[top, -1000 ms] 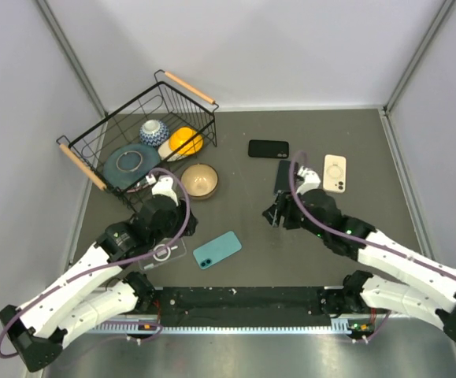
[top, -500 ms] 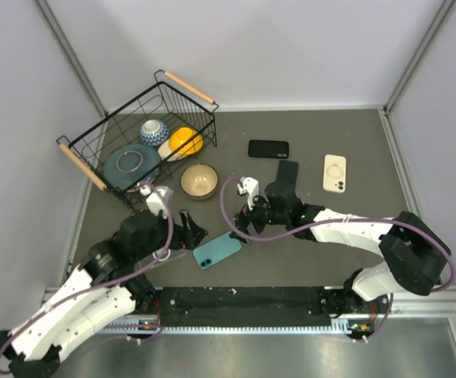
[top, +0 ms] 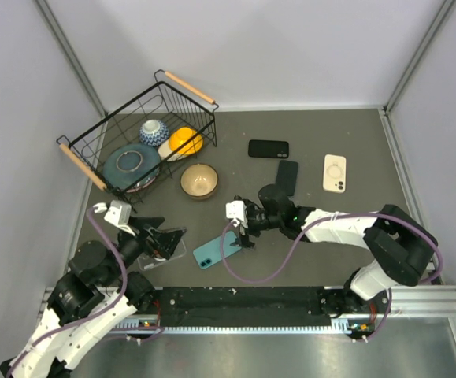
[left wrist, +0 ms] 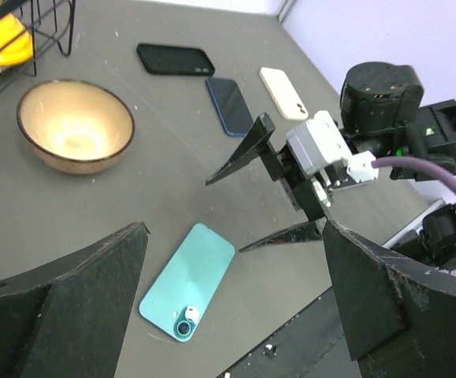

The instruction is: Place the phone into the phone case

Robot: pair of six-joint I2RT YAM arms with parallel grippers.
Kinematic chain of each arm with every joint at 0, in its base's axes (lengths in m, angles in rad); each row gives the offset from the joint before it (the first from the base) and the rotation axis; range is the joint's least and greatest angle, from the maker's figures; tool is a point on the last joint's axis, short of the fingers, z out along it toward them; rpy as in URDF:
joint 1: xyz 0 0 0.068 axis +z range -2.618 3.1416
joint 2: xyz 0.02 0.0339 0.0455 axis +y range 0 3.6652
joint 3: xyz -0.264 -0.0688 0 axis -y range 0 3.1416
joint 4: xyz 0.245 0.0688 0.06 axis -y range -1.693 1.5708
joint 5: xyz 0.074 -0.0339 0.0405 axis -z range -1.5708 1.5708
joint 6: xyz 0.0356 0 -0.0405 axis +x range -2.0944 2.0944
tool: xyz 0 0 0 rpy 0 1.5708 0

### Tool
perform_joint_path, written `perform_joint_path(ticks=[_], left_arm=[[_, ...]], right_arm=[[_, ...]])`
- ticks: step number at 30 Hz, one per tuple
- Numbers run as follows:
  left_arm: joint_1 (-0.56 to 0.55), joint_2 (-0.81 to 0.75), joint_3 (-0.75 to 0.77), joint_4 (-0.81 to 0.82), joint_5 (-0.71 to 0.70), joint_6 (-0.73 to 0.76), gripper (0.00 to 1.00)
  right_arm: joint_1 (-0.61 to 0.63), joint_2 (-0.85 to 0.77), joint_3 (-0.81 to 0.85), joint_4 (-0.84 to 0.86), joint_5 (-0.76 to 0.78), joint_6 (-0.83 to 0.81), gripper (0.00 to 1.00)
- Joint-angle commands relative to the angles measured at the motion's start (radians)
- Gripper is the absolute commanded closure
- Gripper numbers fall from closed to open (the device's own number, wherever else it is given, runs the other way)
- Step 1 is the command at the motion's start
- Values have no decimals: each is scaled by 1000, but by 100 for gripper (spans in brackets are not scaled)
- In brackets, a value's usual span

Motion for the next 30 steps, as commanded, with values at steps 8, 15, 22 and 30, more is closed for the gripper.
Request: perform_joint_path(ticks=[8,15,22,30], left_arm=[[2,-56,-17,62,-29,29,1],[0,-47,-15,53,-53,28,1],[2,-65,-17,50,-91,26,1],[2,-85,-23,51,-92,23,1]], right_arm=[[9,97,184,-219,-132,-185,1],[25,144,209,-185,-80,-182,2],[58,190,253,-258,-66,-210,3],[107,244,308,-332,-47,-249,3]])
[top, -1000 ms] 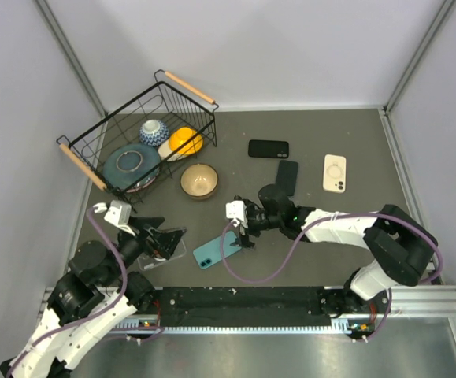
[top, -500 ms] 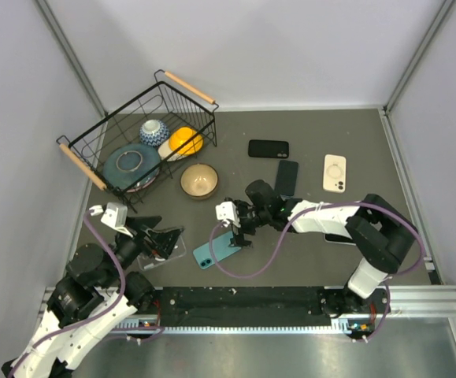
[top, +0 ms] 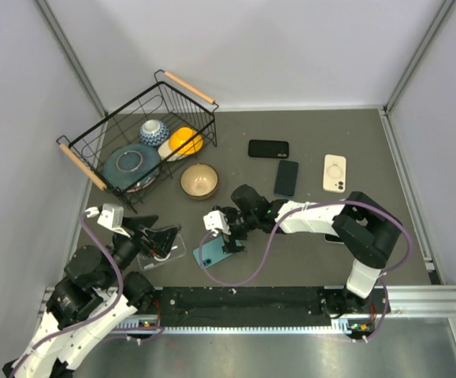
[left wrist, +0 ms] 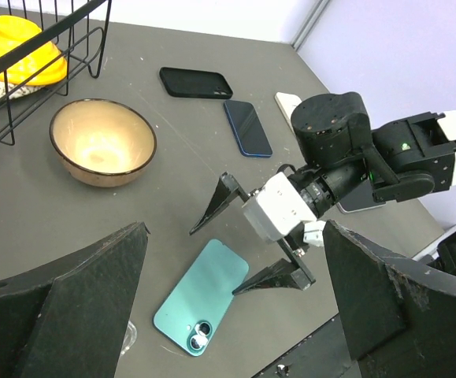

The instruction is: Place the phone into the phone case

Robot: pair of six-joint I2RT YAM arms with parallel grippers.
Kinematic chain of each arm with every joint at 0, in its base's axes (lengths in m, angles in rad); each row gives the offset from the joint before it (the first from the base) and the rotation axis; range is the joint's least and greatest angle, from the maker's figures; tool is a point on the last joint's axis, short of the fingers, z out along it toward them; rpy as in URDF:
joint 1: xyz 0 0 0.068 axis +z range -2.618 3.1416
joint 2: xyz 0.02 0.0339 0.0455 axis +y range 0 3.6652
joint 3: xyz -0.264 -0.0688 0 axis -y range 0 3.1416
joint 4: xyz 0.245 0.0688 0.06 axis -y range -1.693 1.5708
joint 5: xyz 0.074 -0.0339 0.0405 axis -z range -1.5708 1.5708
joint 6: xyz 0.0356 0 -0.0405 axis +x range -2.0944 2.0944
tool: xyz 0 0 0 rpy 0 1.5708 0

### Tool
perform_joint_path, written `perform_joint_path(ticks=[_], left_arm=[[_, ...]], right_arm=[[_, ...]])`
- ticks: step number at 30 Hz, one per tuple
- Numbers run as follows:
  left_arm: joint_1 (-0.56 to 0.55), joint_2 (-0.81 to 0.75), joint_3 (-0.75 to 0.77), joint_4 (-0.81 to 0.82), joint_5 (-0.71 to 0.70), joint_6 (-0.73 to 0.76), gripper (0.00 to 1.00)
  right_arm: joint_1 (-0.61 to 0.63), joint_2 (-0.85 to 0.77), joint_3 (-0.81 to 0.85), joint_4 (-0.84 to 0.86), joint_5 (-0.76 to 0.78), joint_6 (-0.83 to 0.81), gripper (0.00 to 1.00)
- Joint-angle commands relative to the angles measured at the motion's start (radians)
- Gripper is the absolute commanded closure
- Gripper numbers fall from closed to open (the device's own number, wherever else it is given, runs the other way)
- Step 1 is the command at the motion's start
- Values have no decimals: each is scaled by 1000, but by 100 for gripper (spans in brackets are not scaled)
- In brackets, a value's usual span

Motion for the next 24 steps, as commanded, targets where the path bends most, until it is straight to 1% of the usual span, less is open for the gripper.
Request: perform_joint_path(ticks=[1,4,11,14,17,24], left_arm=[[2,-11,-4,32,-15,3,1],[0,-13,-5,32,-15,0,1],[2,-22,-7,35,-22,-3,1],[2,-23,-7,40,-10,-3,1],[2,-34,-11,43,-18,-6,1],[2,-40,-25,58,-2,-9,1]], right_arm=[[38,43,65,-51,-8,-42,3],[67,68,85,-44,46,-44,3],[87,91,102,-60,15,-27,3],[87,107,112,-66,43,-21,4],[87,118,128,-82,28,-1,5],[87,155,140,-62,54,51,8]])
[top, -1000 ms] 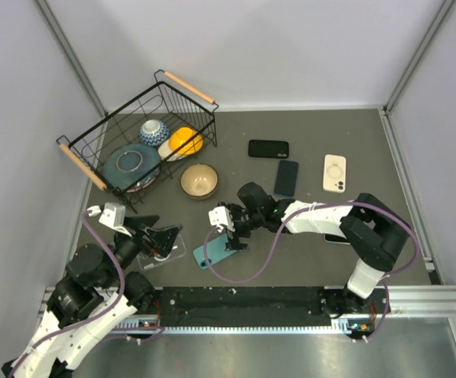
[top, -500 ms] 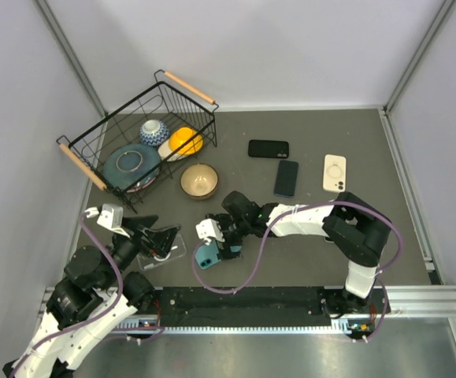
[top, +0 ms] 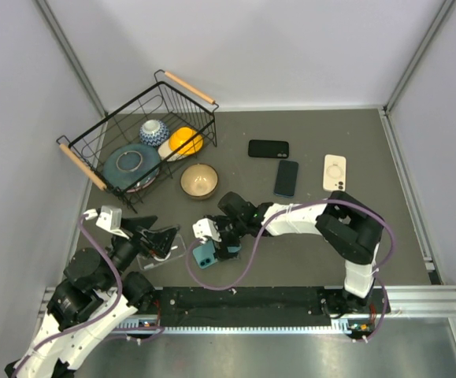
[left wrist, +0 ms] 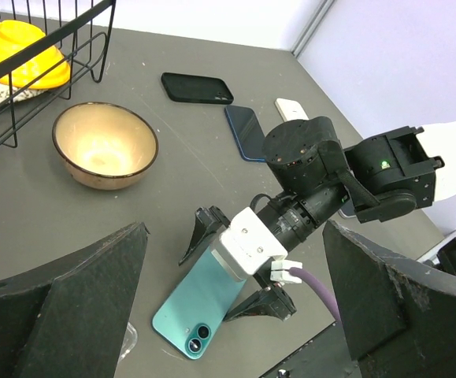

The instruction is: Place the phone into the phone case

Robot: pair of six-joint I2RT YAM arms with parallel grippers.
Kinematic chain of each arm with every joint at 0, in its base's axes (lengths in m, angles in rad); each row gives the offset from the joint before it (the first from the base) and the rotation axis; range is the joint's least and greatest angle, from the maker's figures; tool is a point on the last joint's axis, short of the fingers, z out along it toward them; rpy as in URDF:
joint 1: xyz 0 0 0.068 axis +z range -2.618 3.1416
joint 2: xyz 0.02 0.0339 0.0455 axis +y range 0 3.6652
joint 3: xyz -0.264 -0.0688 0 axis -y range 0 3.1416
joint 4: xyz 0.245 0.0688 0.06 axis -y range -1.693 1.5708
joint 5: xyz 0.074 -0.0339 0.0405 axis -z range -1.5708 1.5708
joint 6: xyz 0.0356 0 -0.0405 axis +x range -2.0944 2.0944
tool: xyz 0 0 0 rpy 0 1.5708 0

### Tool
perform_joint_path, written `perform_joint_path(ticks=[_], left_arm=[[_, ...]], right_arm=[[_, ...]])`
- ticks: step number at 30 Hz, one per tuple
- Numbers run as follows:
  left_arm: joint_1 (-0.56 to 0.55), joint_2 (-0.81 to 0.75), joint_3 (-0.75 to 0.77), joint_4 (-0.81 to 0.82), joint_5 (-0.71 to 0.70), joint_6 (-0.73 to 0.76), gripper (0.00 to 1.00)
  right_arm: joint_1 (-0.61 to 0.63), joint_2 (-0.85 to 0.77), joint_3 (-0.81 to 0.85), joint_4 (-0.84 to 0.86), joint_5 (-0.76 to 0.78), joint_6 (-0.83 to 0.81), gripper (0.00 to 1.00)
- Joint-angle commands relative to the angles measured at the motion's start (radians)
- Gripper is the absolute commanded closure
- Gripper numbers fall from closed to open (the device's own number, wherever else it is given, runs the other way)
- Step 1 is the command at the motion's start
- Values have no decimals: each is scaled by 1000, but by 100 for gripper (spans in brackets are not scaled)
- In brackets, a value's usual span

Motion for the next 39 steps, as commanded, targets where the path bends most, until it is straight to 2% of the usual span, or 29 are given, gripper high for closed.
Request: perform_joint_path(ticks=[1,6,9,14,23,29,32,39], left_arm=[[2,-9,-6,50,8,-8,1],[2,-11,-7,49,-8,-14,1],[2,-11,-9,49,-11,-14,1],[2,-11,-13,50,12,-25,1],[0,14,-13,35,-6,-50,2],[2,201,49,-8,12,-42,7],[2,291,42,-8,20,-94,11],[2,363,-27,24,80,-221,15]], right_arm=[[6,35,40,18,16,40,10],[8,31,59,-51,45,74,16],[8,48,78,-80,85,85,24],[8,55,59,-62,162,130,26],[-64,-90,-139,174,188,332,33],[-67,-177,-224,196,266,419,33],[-67,-197,-240,212,283,469,33],[-69,-248,-349,301,370,565,39]])
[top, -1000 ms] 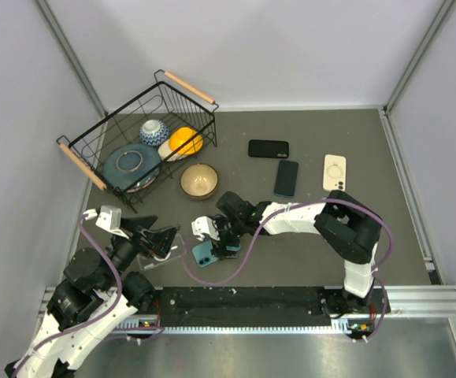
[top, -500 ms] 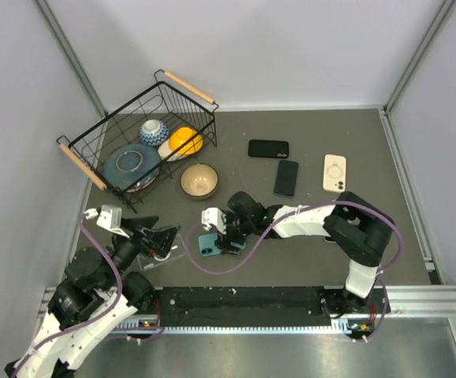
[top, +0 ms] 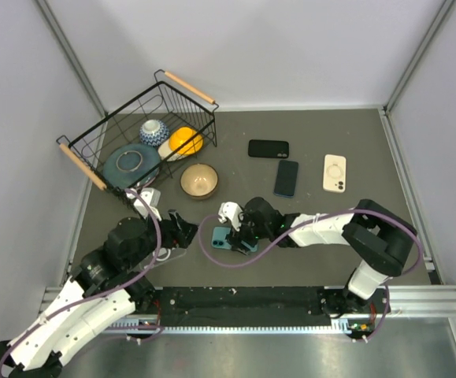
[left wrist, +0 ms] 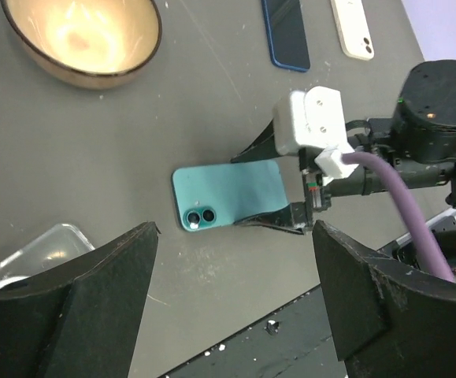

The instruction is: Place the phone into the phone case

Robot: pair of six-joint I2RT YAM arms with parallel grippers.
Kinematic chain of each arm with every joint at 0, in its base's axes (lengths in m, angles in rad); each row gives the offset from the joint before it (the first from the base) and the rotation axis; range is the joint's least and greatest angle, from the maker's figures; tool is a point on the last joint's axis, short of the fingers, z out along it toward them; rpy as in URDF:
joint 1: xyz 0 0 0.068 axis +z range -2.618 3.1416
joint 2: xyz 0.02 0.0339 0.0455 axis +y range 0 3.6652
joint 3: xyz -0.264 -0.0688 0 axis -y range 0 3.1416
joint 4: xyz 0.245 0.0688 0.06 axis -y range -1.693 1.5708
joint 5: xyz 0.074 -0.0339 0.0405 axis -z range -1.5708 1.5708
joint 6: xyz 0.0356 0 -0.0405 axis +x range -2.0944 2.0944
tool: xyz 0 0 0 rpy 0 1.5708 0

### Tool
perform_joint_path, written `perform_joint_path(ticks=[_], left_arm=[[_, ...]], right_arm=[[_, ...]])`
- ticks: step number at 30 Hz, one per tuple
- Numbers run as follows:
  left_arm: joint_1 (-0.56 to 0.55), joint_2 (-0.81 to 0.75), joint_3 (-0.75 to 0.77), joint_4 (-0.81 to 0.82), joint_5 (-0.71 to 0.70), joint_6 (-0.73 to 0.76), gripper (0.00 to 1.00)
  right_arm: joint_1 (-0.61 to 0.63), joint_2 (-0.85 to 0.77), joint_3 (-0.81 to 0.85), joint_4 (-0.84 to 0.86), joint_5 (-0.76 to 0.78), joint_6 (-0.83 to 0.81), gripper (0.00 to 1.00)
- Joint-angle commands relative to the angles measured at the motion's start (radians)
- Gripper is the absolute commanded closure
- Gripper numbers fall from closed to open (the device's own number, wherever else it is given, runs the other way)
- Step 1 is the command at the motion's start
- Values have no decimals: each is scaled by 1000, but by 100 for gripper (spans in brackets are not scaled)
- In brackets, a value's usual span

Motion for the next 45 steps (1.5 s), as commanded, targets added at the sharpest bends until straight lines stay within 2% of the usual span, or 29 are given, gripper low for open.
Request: perform_joint_path(ticks=[1,5,19,24,26,30,37,45], left_arm=[[2,25,-33,30,14,-86,16],[2,31,-58,54,17,-120,16],[4,215,-214,264,131,-264,18],[4,244,-300,364,141,-359,22],[4,240,-351,480,172,-411,23],[2,244,-458,597,155,-480,23],[4,339,-449,642,109,-488,24],[4,457,-443,718,141,-483,26]], right_arm=[[-8,-63,-64,52,116,113,39],[-5,-135,-152,121,214,186,41],[-4,-222,-243,259,79,452,44],[-5,-212,-231,270,44,489,46],[-4,-202,-234,288,29,518,47],[-4,-176,-257,420,-40,616,48],[-4,-121,-301,590,-96,674,48],[-4,-47,-301,679,-178,733,48]])
